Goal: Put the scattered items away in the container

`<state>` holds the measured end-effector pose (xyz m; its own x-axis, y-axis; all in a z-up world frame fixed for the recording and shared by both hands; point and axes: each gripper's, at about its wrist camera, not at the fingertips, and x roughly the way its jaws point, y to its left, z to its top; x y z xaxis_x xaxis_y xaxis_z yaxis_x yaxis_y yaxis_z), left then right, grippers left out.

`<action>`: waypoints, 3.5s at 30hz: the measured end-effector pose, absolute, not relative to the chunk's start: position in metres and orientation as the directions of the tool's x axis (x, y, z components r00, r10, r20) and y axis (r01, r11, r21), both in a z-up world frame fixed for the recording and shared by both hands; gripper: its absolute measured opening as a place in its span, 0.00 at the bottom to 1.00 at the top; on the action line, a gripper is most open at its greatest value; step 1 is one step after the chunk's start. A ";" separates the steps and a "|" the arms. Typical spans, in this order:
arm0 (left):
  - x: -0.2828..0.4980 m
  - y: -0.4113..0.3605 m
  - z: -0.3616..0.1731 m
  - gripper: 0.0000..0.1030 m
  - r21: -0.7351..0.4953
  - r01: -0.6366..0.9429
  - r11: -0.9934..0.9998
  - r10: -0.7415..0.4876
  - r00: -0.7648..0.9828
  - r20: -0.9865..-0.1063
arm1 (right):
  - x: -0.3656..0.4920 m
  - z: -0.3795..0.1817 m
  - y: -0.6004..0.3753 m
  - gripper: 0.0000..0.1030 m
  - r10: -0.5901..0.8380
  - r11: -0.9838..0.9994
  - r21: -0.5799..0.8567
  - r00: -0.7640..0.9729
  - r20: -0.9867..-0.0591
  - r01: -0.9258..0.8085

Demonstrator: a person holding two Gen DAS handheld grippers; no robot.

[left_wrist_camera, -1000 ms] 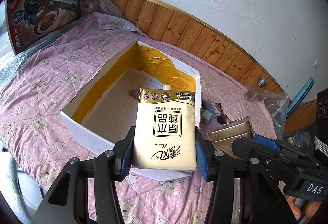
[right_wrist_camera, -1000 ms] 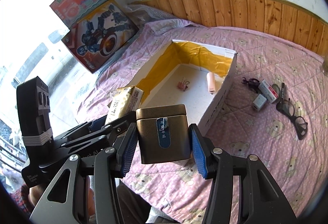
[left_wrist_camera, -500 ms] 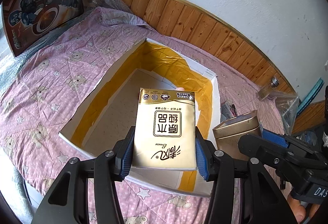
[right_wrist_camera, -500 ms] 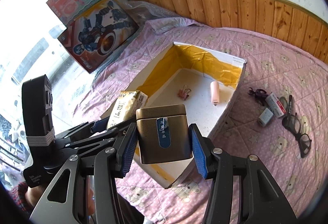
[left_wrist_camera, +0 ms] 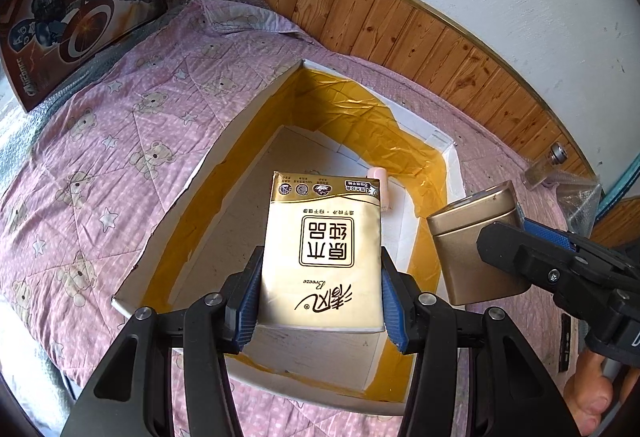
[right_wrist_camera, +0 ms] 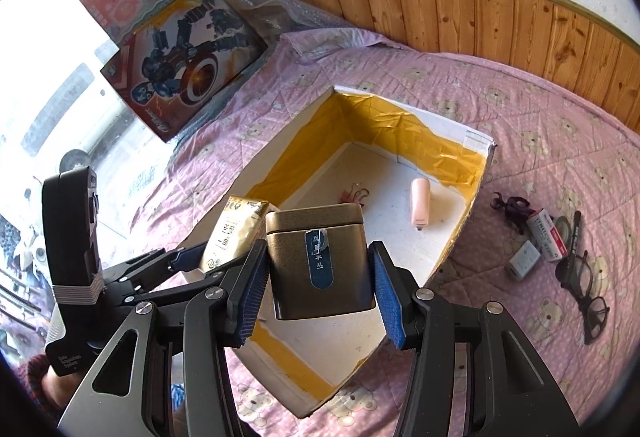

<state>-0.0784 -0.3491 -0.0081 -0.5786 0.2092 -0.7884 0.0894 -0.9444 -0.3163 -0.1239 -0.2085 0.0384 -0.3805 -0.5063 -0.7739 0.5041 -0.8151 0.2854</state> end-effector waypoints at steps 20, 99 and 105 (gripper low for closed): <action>-0.109 -0.354 -0.028 0.51 -0.291 0.095 -0.952 0.200 -0.528 -0.826 | -0.177 0.025 -0.236 0.51 -0.482 -0.808 0.251 -0.354 -0.801 0.532; -0.090 -0.355 -0.013 0.54 -0.239 0.079 -0.968 0.166 -0.512 -0.843 | -0.196 0.002 -0.257 0.52 -0.442 -0.815 0.247 -0.288 -0.849 0.524; -0.073 -0.341 0.000 0.54 -0.233 0.053 -0.971 0.171 -0.530 -0.830 | -0.174 0.009 -0.241 0.52 -0.441 -0.822 0.248 -0.297 -0.847 0.513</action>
